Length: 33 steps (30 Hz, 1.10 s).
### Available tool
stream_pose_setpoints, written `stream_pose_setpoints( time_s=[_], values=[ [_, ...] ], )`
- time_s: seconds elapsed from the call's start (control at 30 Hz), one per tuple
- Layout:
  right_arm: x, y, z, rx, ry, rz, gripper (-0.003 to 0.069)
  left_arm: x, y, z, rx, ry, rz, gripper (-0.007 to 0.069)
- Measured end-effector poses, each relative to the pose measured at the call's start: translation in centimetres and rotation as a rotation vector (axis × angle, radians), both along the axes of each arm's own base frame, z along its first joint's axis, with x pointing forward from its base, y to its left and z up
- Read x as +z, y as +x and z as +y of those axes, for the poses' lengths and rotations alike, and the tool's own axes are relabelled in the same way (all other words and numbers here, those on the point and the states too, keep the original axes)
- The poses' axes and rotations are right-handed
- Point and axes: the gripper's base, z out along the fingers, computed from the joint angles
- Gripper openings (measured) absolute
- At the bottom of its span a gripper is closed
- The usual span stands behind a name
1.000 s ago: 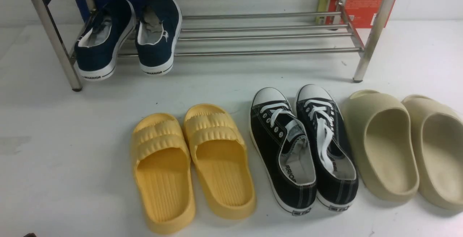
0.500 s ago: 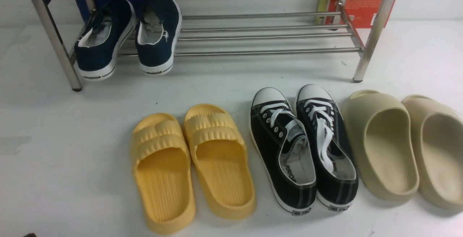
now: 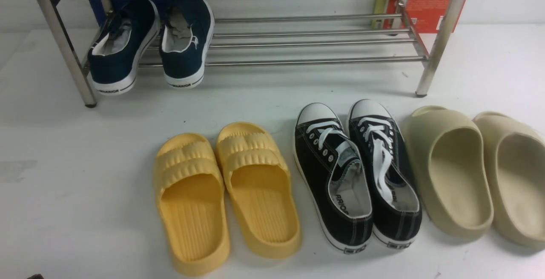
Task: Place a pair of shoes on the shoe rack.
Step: Use the right arm to grab the shoe closest to it
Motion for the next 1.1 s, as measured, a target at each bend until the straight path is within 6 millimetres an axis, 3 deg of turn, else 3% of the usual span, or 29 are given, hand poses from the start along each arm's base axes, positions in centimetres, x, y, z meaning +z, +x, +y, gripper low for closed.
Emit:
stream_pose_setpoints(
  time_s=[0.13, 0.27, 0.4, 0.57, 0.63, 0.7, 0.73, 0.9, 0.97, 1.0, 1.07, 1.1],
  values=[
    [0.8, 0.1, -0.5, -0.060, 0.180, -0.059, 0.0239, 0.0, 0.0, 0.0, 0.000, 0.000, 0.000, 0.0039],
    [0.7, 0.1, -0.4, -0.046, 0.219, -0.045, 0.0235, 0.0, 0.0, 0.0, 0.000, 0.000, 0.000, 0.0041],
    [2.0, -0.2, 0.7, 0.075, 0.110, 0.013, 0.0204, 0.0, 0.0, 0.0, 0.000, 0.000, 0.000, 0.0046],
    [7.8, 1.0, 2.5, 0.353, -0.281, 0.254, 0.0115, 0.0, 0.0, 0.0, 0.000, 0.000, 0.000, 0.0050],
    [9.7, 2.9, 2.7, 0.440, -0.418, 0.401, 0.0090, 0.0, 0.0, 0.0, 0.000, 0.000, 0.000, 0.0054],
    [10.3, 3.9, 2.6, 0.471, -0.470, 0.469, 0.0081, 0.0, 0.0, 0.0, 0.000, 0.000, 0.000, 0.0055],
    [11.0, 5.8, 2.4, 0.513, -0.541, 0.586, 0.0067, 0.0, 0.0, 0.0, 0.000, 0.000, 0.000, 0.0056],
    [11.3, 10.1, 2.7, 0.577, -0.601, 0.742, 0.0050, 0.0, 0.0, 0.0, 0.000, 0.000, 0.000, 0.0058],
    [11.3, 11.8, 3.6, 0.621, -0.608, 0.773, 0.0048, 0.0, 0.0, 0.0, 0.000, 0.000, 0.000, 0.0060],
    [11.3, 13.4, 5.2, 0.670, -0.625, 0.785, 0.0047, 0.0, 0.0, 0.0, 0.000, 0.000, 0.000, 0.0061],
    [11.2, 14.2, 6.3, 0.699, -0.642, 0.794, 0.0047, 0.0, 0.0, 0.0, 0.000, 0.000, 0.000, 0.0062],
    [11.1, 15.0, 8.1, 0.734, -0.674, 0.802, 0.0047, 0.0, 0.0, 0.0, 0.000, 0.000, 0.000, 0.0064]
  ],
)
